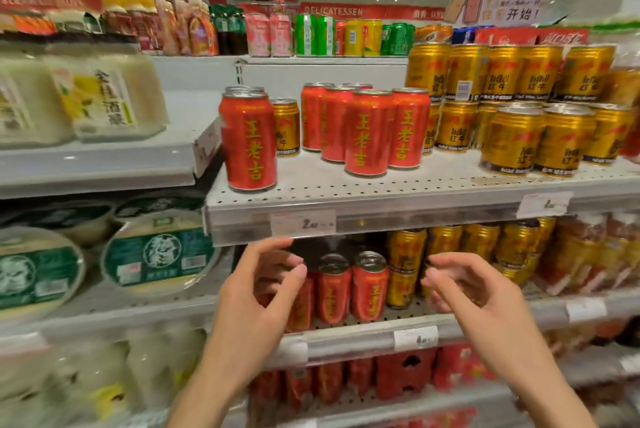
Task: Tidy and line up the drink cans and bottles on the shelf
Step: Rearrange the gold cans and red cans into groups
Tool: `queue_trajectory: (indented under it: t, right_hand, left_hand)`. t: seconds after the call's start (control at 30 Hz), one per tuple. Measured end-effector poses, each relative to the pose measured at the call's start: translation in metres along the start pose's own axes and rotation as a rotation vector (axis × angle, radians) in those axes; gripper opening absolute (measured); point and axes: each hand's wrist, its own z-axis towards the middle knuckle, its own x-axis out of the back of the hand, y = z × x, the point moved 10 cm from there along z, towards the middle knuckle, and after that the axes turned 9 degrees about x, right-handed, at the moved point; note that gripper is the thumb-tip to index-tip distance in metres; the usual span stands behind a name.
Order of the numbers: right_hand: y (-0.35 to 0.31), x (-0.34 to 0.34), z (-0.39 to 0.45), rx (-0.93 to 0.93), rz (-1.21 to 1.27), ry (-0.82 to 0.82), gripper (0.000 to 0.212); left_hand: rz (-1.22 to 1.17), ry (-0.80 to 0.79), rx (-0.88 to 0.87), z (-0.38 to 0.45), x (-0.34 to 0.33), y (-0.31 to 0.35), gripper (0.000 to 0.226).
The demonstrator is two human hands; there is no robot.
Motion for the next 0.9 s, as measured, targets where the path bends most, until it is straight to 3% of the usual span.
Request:
queue_trajectory:
  t: [0.17,0.47,0.53,0.73,0.9]
  right_hand:
    - [-0.052,-0.015,0.012,0.131,-0.06,0.013,0.009]
    - [-0.184,-0.047,0.09,0.522,-0.328,-0.123,0.01]
    - [-0.206,-0.062,0.111,0.593,-0.441,-0.204,0.014]
    - [-0.237,-0.119,0.171,0.761,-0.774,-0.465,0.024]
    - [-0.232,-0.169,0.221,0.808,-0.93,-0.609,0.032]
  left_hand:
    - [0.188,0.014,-0.19,0.01,0.033,0.04,0.025]
    - [0.812,0.047,-0.723,0.055,0.048,0.169,0.04]
    - [0.906,0.049,-0.729,0.077,0.05,0.182,0.044]
    - [1.015,-0.102,-0.528,0.132,0.055,0.175,0.044]
    - [0.891,-0.111,-0.48,0.139,0.059,0.164,0.033]
